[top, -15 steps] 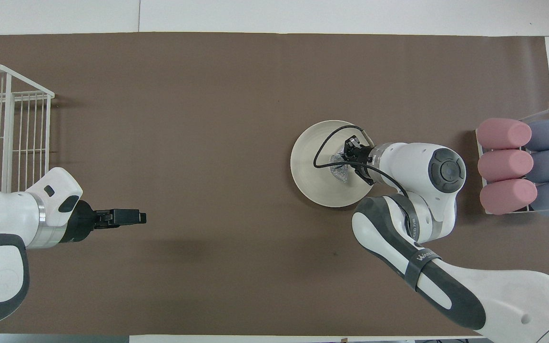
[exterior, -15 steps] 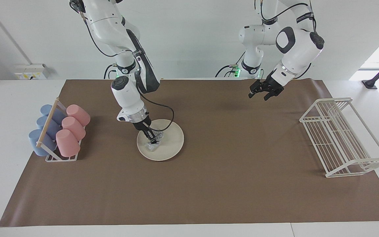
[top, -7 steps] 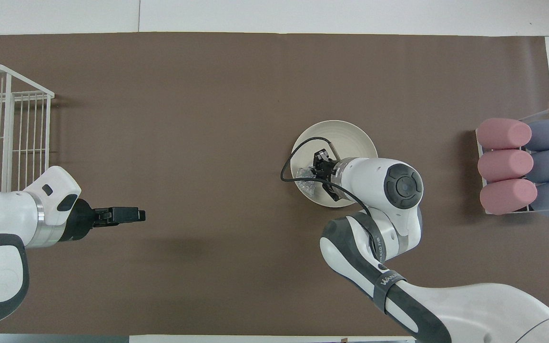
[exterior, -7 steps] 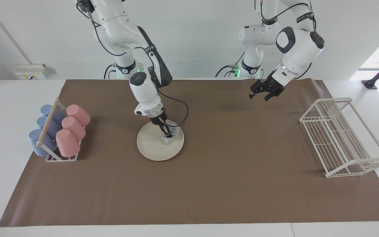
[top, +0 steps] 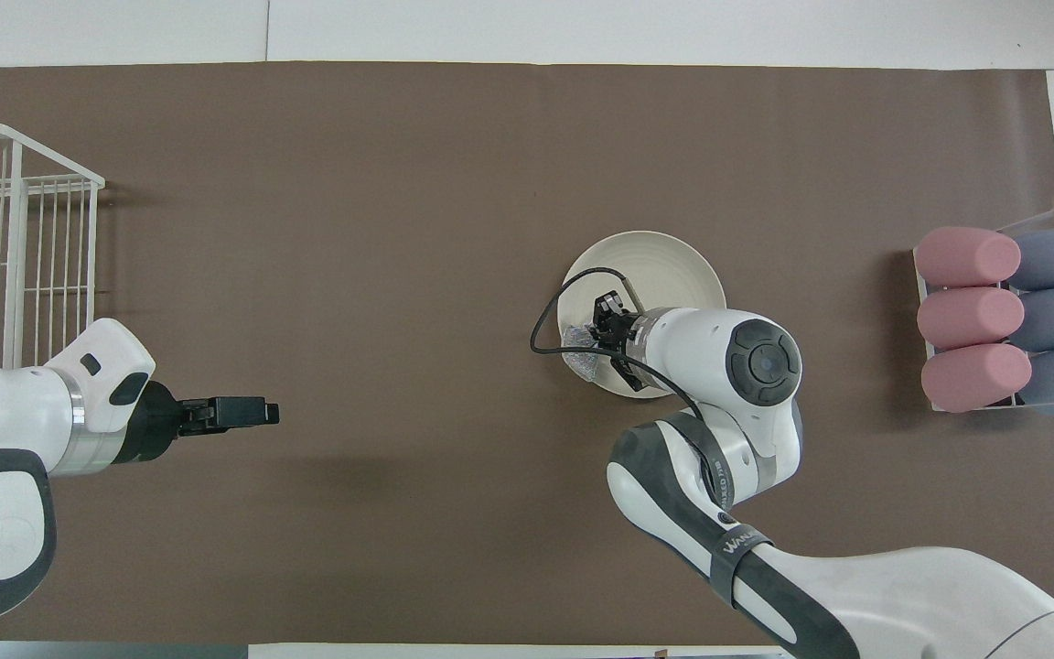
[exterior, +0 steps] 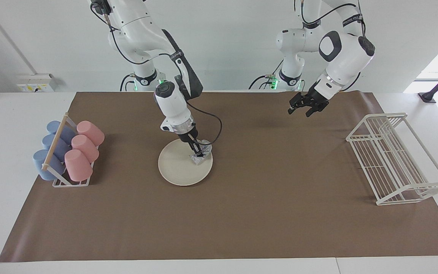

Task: Wipe plate with sponge
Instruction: 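Carry the sponge back to the left gripper with the right gripper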

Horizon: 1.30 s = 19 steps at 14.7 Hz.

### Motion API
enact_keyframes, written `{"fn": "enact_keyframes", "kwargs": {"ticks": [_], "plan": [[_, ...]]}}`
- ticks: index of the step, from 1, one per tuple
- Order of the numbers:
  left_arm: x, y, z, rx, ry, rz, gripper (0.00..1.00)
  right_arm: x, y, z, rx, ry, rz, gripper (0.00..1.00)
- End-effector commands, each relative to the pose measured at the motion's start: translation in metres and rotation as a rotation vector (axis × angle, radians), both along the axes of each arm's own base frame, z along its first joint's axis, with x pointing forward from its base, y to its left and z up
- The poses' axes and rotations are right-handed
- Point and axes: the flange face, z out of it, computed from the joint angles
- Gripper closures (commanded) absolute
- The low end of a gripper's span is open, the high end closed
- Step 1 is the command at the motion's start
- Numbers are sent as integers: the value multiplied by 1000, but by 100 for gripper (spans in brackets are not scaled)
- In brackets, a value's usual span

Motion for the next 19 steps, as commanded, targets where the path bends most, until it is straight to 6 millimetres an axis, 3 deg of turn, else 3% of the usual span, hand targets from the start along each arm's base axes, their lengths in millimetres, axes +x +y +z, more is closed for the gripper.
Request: {"fn": "enact_keyframes", "kwargs": {"ticks": [1,6,8,11,14,19], "plan": [[4,3,-1,20,-3,9,0,6,20,24,-8,90,-33,100],[8,6,6,-8,16,77,0,11,27,114,-45,143,-56,100],[18,-6,16,-176,58,148,0,15,32,144,-44,168,-97,100],[24,-20,41,-373,79,213,0,11,56,191,-77,186,-155,100],[27,-35,62,-588,116,265,0,-2,83,238,-85,199,-224,100],[29,-54,81,-789,121,296,0,-29,108,288,-78,225,-302,100]]}}
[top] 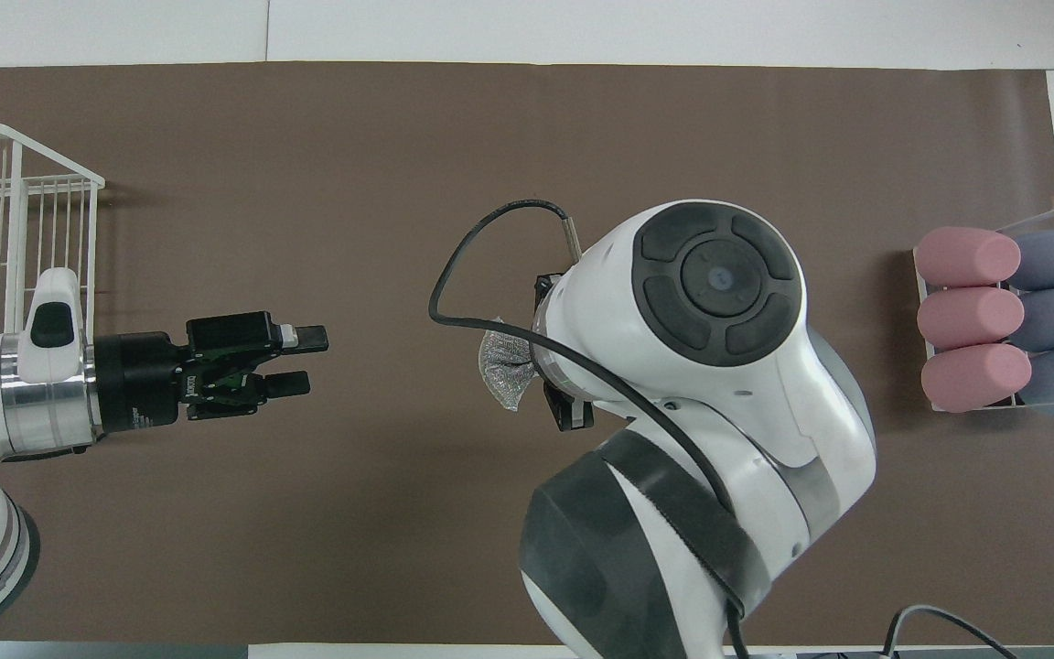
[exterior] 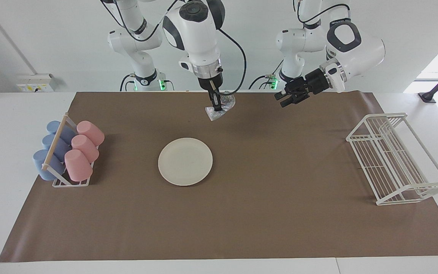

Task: Wipe plate with sponge
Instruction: 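Carry the sponge back to the left gripper with the right gripper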

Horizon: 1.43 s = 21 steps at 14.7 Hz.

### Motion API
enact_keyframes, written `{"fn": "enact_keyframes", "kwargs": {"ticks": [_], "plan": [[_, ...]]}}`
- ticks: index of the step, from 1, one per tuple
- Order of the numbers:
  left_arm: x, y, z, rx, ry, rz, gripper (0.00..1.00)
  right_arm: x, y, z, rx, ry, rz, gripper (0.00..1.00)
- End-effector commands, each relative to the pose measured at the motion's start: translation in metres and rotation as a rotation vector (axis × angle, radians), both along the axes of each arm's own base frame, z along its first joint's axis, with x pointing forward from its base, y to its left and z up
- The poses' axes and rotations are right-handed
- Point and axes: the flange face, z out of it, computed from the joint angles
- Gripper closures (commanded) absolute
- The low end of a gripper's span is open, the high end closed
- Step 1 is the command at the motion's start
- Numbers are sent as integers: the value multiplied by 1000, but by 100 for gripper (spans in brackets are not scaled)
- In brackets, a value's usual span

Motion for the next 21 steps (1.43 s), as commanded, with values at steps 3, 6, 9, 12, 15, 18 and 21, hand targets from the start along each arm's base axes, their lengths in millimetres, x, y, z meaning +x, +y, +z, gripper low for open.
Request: {"fn": "enact_keyframes", "kwargs": {"ticks": [3,6,9,12,15,18,21], "plan": [[0,-44,25,-110,-46,-67,0,-13,10,27,-10,8,-46,100],[-8,-68,28,-113,-48,-101,0,-17,9,30,-13,6,-46,100],[-16,-102,28,-68,-94,-79,0,-20,8,30,-21,9,-44,100],[-21,-116,27,-51,-116,-73,0,-19,7,30,-23,6,-44,100],[-21,-129,22,-21,-168,-73,4,-19,7,29,-26,7,-42,100],[-20,-130,24,-11,-222,-91,4,-20,8,30,-28,7,-37,100],[-21,-131,24,-6,-242,-107,42,-20,7,29,-30,9,-36,100]]}}
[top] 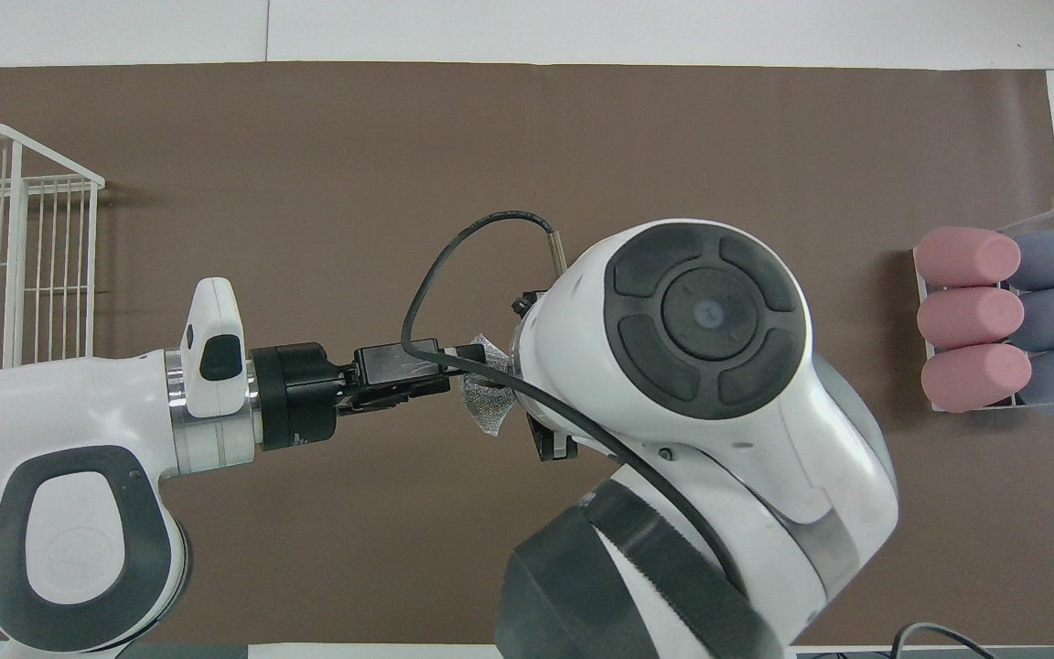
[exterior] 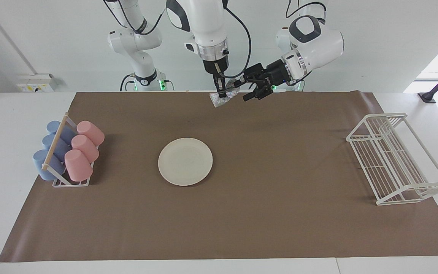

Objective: Wipe plate with sponge

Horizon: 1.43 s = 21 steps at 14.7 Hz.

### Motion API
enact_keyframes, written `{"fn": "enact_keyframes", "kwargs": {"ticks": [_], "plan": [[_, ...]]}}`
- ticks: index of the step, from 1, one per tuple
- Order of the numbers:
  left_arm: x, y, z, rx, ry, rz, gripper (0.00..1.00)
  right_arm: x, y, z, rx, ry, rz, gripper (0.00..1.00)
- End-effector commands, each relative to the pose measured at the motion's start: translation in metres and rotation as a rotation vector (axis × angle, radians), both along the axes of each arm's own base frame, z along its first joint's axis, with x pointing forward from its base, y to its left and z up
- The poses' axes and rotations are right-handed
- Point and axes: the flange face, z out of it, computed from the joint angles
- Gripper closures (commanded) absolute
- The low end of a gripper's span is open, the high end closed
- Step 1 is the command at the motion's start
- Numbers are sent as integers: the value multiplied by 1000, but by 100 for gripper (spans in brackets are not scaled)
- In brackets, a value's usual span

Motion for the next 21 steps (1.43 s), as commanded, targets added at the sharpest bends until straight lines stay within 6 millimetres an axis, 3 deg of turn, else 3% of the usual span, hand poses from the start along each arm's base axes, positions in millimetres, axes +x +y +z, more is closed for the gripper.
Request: {"fn": "enact_keyframes", "kwargs": {"ticks": [1,3,12,13,14,16,17,21], "plan": [[1,-8,3,4,-32,-16,66,-4,-3,2,-25,2,-9,100],[-10,-25,3,7,-4,-31,100,-5,-3,2,-27,4,-7,100],[1,0,2,-18,77,-19,100,-4,-9,1,-41,13,21,100],[1,1,3,-20,81,-21,100,-8,-11,5,-50,12,66,68],[1,1,3,-20,82,-22,100,-10,-14,4,-72,10,108,47],[1,2,3,-20,82,-22,100,-12,-27,6,-131,-31,183,18],[-1,1,3,-18,82,-25,100,-9,-38,7,-142,-41,255,7],[3,11,-1,37,98,-27,100,15,-109,9,-163,-30,625,0]]}}
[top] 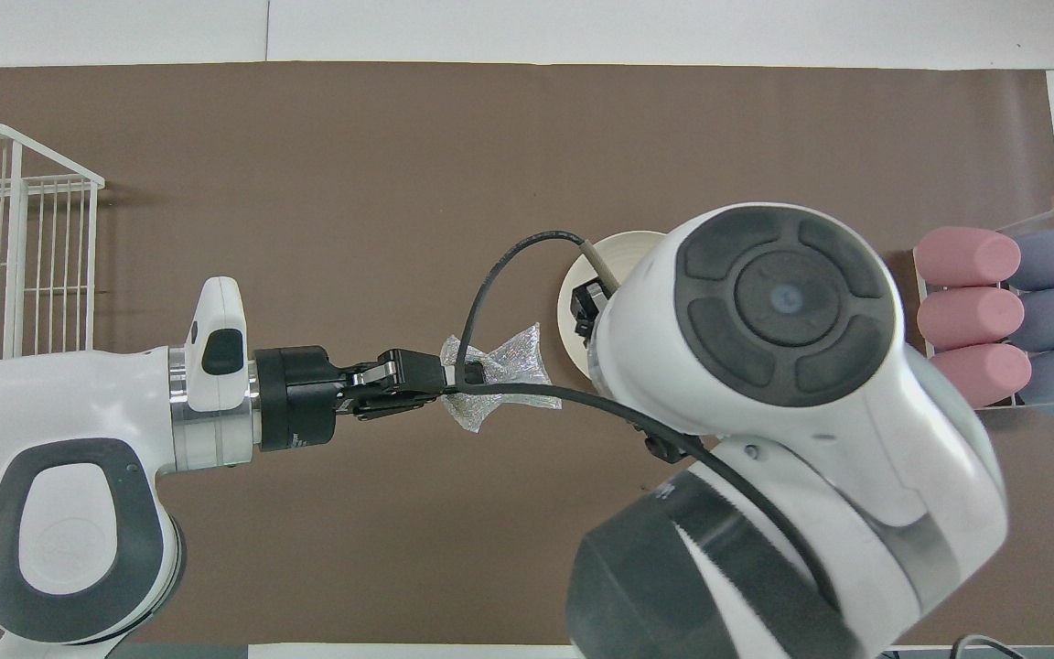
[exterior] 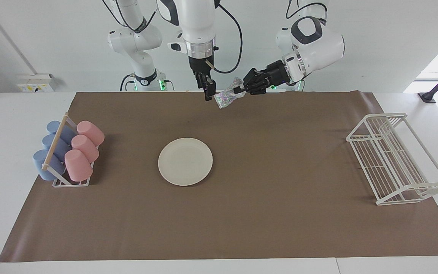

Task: Wipe plate with sponge
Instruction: 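Release the sponge and withdraw the right gripper to the rolls rack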

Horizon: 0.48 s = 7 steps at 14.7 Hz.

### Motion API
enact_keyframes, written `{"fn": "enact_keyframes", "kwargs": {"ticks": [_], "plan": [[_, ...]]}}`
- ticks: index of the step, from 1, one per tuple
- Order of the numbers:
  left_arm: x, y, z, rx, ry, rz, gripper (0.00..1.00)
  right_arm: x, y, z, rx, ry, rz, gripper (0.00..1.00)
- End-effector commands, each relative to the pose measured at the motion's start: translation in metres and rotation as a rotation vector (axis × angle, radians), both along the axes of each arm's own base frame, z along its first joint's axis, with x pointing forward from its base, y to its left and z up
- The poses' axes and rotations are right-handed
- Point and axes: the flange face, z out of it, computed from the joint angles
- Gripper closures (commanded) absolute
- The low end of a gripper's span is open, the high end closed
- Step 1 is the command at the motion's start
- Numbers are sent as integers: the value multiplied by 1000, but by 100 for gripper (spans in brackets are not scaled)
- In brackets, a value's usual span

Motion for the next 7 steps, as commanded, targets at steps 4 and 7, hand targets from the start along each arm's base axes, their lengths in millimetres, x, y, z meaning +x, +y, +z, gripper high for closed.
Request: {"fn": "enact_keyframes", "kwargs": {"ticks": [4,7], "plan": [[15,31,1,249,63,-27,100,41,-129,11,-11,-15,382,0],[16,44,-4,377,87,-48,100,51,-188,16,-11,-7,537,0]]}}
